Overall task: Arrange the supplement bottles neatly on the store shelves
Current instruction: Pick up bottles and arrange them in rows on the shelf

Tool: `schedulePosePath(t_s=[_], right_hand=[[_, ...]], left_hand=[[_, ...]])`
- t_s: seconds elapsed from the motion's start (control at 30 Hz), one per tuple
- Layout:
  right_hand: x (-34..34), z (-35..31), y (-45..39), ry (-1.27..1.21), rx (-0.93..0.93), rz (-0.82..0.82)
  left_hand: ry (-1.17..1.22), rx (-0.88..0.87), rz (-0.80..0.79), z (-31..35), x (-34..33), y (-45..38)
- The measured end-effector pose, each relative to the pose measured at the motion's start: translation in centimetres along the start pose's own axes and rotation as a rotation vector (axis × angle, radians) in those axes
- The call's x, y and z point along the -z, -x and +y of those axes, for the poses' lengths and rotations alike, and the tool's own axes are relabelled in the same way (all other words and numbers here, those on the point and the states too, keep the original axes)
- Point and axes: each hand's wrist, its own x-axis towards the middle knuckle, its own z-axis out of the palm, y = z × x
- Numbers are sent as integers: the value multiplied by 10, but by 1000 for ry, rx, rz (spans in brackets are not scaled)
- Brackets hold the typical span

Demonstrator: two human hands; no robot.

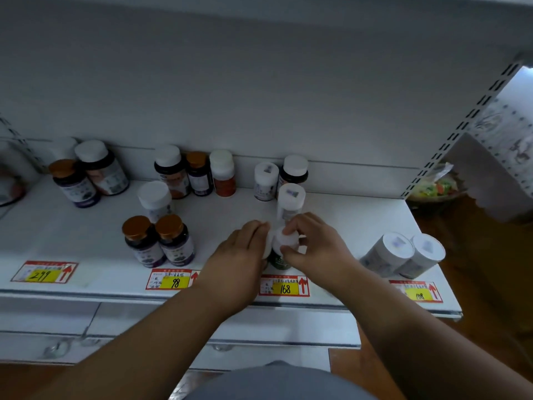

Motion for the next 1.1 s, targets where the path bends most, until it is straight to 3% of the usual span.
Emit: schedulePosePath(t_s=[0.43, 0.6, 0.77, 0.87, 0.97, 1.03, 1.1], right_hand=[[-1, 7, -2, -26, 7, 3], [20, -1, -46, 83, -56, 232], [12, -6, -79, 298, -229, 9], [10, -5, -76, 267, -214, 98], [22, -10, -65, -39, -235, 267], [34, -20, -57, -592, -295, 274], [44, -29, -46, -1113, -352, 122]], left_hand=[[-9, -6, 19, -3, 2, -3], [26, 12, 86, -3, 12, -5], [105, 36, 139, -3, 21, -13], [178, 78, 136, -5, 26, -18], [323, 131, 202, -3, 35, -19], [485, 202, 280, 4, 42, -17], [625, 252, 362, 14, 50, -15]])
